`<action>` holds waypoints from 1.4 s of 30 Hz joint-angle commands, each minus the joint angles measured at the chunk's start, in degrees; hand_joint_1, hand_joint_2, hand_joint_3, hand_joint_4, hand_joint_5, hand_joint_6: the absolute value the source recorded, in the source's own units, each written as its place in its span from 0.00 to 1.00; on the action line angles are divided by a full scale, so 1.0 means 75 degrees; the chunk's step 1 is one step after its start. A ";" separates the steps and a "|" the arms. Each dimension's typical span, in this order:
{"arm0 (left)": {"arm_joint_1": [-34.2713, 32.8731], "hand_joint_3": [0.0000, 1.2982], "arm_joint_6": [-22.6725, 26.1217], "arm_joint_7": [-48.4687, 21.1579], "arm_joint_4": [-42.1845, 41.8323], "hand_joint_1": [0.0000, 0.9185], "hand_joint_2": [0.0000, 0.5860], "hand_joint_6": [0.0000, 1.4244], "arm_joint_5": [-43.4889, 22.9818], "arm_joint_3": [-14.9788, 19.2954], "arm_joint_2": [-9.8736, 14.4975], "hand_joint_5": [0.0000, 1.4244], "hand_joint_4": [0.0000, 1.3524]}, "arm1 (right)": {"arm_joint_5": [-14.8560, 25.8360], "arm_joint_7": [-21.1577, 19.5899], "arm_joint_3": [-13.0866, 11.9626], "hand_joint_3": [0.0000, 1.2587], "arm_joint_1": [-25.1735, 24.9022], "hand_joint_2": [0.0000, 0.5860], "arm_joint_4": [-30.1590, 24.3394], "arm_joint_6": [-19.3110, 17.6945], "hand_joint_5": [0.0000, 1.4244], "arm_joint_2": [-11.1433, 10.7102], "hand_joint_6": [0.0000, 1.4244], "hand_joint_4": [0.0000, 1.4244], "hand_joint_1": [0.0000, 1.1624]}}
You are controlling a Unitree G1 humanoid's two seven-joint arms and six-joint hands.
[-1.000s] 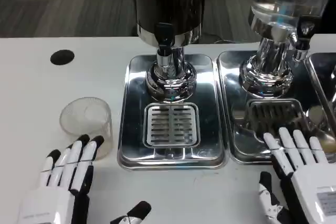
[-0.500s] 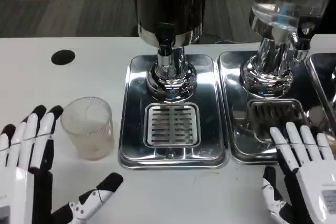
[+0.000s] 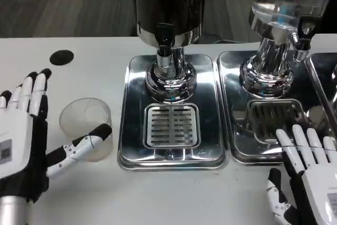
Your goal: Grasp the cup under the faucet to collect the drink, then remove the cup.
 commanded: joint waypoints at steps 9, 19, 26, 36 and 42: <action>-0.1084 0.05 0.0554 -0.0577 0.1478 0.02 0.04 0.10 -0.0155 -0.0311 0.0214 0.11 0.00 | 0.0189 -0.0042 -0.0080 0.08 0.0026 0.98 0.0129 -0.0097 0.00 -0.0030 0.00 0.00 0.17; -0.1455 0.12 0.0692 -0.0579 0.1729 0.03 0.03 0.19 -0.0165 -0.0704 0.0176 0.18 0.03 | 0.0301 -0.0031 -0.0082 0.09 -0.0023 0.98 0.0219 -0.0178 0.00 -0.0021 0.00 0.00 0.17; -0.1354 0.21 0.0673 -0.0340 0.1937 0.14 0.09 0.32 -0.0201 -0.0789 0.0086 0.29 0.12 | 0.0419 -0.0070 -0.0148 0.10 0.0027 0.97 0.0276 -0.0266 0.00 -0.0072 0.00 0.00 0.18; -0.1451 0.20 0.0908 -0.0183 0.2055 0.14 0.05 0.37 -0.0270 -0.0828 0.0070 0.33 0.14 | 0.0483 -0.0051 -0.0145 0.13 -0.0044 0.97 0.0367 -0.0390 0.00 -0.0065 0.01 0.00 0.19; -0.1632 0.20 0.1099 -0.0135 0.2228 0.14 0.05 0.38 -0.0213 -0.1037 0.0009 0.34 0.14 | 0.0545 -0.0045 -0.0167 0.14 -0.0048 0.97 0.0404 -0.0463 0.00 -0.0059 0.02 0.00 0.19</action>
